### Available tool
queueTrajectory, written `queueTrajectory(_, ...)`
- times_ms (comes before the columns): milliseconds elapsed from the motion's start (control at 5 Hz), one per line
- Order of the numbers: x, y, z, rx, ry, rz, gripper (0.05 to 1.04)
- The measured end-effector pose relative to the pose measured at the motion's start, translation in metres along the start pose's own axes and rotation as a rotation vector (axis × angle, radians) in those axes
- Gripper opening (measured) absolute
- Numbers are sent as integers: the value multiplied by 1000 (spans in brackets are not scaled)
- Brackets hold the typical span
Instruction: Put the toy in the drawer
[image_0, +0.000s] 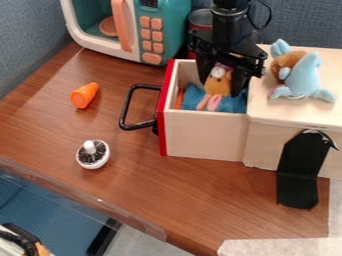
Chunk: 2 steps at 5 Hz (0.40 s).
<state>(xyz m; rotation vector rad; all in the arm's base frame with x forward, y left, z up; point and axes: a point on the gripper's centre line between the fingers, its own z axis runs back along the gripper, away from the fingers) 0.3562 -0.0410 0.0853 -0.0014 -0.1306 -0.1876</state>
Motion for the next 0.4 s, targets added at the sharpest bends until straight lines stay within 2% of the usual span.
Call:
queueTrajectory(200, -6, 15, 0, 32, 26, 79, 1011)
queueTrajectory(400, -17, 26, 11, 71, 18, 142, 1007)
